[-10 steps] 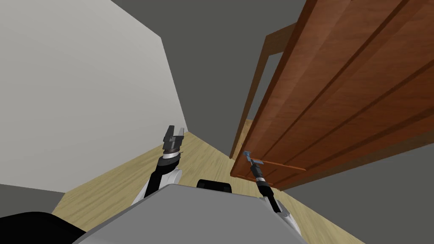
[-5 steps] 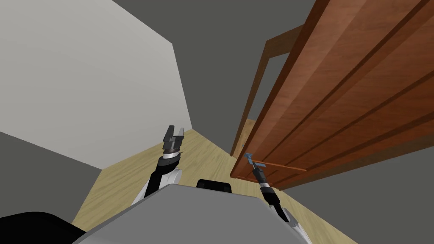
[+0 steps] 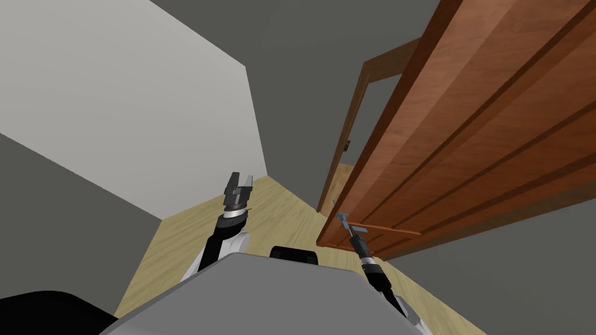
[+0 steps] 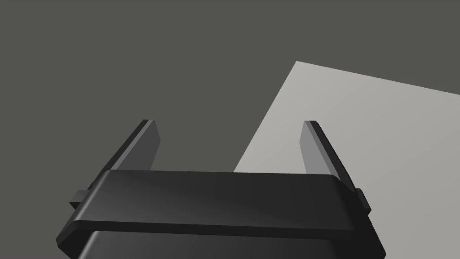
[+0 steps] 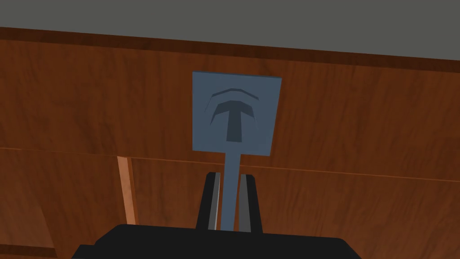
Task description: Pull the door open
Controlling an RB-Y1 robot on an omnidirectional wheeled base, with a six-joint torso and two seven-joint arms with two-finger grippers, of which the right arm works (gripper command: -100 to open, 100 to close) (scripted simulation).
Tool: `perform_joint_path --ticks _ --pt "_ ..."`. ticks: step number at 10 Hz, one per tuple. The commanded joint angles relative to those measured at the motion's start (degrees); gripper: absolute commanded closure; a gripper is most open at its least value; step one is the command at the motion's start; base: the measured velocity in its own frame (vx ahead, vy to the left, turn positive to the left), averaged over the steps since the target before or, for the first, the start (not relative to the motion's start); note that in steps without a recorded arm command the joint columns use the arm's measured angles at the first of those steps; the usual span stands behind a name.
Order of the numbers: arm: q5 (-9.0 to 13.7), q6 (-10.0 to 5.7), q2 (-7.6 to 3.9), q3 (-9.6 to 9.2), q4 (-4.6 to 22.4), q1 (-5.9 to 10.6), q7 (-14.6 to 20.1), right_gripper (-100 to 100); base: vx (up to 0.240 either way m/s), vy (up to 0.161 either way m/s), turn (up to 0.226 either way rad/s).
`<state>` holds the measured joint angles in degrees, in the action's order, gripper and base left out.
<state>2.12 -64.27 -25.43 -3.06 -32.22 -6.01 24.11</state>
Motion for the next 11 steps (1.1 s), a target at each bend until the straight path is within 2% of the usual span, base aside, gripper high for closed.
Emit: perform_joint_path --ticks 1,3,4,8,9,11 --pt "-0.1 -1.65 -0.48 -0.29 0.6 -0.60 0.5 100 -0.220 -0.091 0.220" --pt "-0.3 -2.94 -0.94 -0.56 1.0 -1.27 0.9 100 -0.203 -0.074 0.137" --pt "-0.3 -2.94 -0.94 -0.56 1.0 -1.27 0.9 100 -0.112 -0.028 0.008" --pt "-0.6 -5.97 -2.03 -1.17 1.7 -2.85 1.9 100 -0.152 -0.065 0.138" --pt "-0.7 -6.11 -1.69 -1.34 2.7 -1.91 1.9 100 -0.076 -0.024 0.032" --pt "-0.8 -7.03 -1.86 -1.56 3.4 -2.05 2.1 100 -0.166 -0.053 0.167"
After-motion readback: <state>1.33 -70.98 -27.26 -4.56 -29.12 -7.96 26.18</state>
